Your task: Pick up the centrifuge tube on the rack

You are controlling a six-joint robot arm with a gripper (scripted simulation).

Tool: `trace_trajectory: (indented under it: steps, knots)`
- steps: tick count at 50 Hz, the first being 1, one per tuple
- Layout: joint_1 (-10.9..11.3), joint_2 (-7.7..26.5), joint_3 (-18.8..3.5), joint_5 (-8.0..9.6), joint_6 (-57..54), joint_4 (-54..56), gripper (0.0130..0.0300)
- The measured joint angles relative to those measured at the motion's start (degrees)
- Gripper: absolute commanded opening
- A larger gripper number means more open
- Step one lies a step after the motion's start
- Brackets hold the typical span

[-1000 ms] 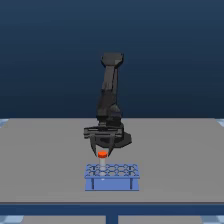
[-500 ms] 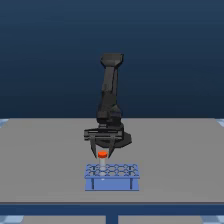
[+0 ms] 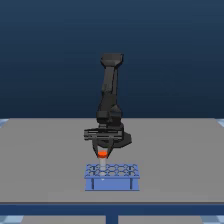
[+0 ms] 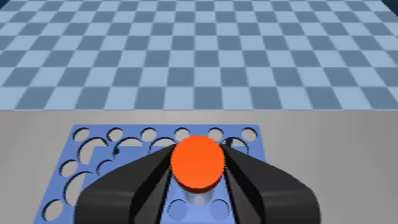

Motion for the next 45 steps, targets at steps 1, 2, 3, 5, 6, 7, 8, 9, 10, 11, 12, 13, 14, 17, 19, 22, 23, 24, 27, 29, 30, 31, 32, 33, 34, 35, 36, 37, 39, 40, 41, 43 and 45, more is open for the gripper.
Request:
trace_trajectory:
  steps: [1,2,3,5,6,7,8,9,10,11,12,13,14,17,19,22,23,24,27,29,30,31,32,33,34,35,36,37,39,40,41,43,45]
  knots:
    - [0.0,0.0,0.0,0.00,0.0,0.0,0.0130]
    - [0.0,0.0,0.0,0.01,0.0,0.0,0.0130]
    - [0.0,0.0,0.0,0.01,0.0,0.0,0.0130]
    - [0.0,0.0,0.0,0.03,0.1,0.0,0.0130]
    - [0.0,0.0,0.0,0.05,0.1,-0.1,0.0130]
    - [0.0,0.0,0.0,0.07,0.1,-0.1,0.0130]
    - [0.0,-0.1,0.0,0.10,0.2,-0.2,0.0130]
    - [0.0,-0.1,0.0,0.12,0.3,-0.3,0.0130]
    - [0.0,-0.1,0.0,0.17,0.4,-0.4,0.0130]
    - [0.0,-0.2,-0.1,0.20,0.4,-0.5,0.0130]
    - [0.0,-0.2,-0.1,0.25,0.6,-0.6,0.0130]
    - [0.0,-0.3,-0.1,0.30,0.7,-0.7,0.0130]
    - [0.0,-0.3,-0.1,0.35,0.8,-0.9,0.0130]
    - [0.0,-0.5,-0.2,0.55,1.4,-1.4,0.0130]
    - [0.0,-0.7,-0.3,0.70,1.8,-1.9,0.0130]
    - [0.0,-1.0,-0.4,0.98,2.6,-2.7,0.0130]
    - [0.0,-1.1,-0.5,1.09,2.9,-3.1,0.0130]
    - [0.0,-1.2,-0.5,1.18,3.2,-3.4,0.0130]
    - [0.0,-1.5,-0.7,1.53,4.3,-4.5,0.0130]
    - [0.0,-1.7,-0.8,1.77,5.0,-5.3,0.0130]
    - [0.0,-1.9,-0.9,1.91,5.5,-5.7,0.0130]
    - [0.0,-2.0,-1.0,2.03,5.9,-6.2,0.0130]
    - [0.0,-2.1,-1.0,2.17,6.4,-6.6,0.0130]
    - [0.0,-2.2,-1.1,2.31,6.9,-7.1,0.0130]
    - [0.0,-2.4,-1.2,2.43,7.3,-7.6,0.0130]
    - [0.0,-2.5,-1.2,2.59,7.9,-8.2,0.0130]
    - [0.0,-2.6,-1.3,2.72,8.4,-8.7,0.0130]
    - [0.0,-2.7,-1.4,2.87,9.0,-9.2,0.0130]
    - [0.0,-3.0,-1.5,3.15,10.1,-10.4,0.0130]
    - [0.0,-3.1,-1.6,3.30,10.7,-11.0,0.0130]
    - [0.0,-3.3,-1.7,3.44,11.3,-11.7,0.0130]
    - [0.0,-3.5,-1.8,3.74,12.6,-13.0,0.0130]
    - [0.0,-3.8,-2.0,4.03,14.0,-14.4,0.0130]
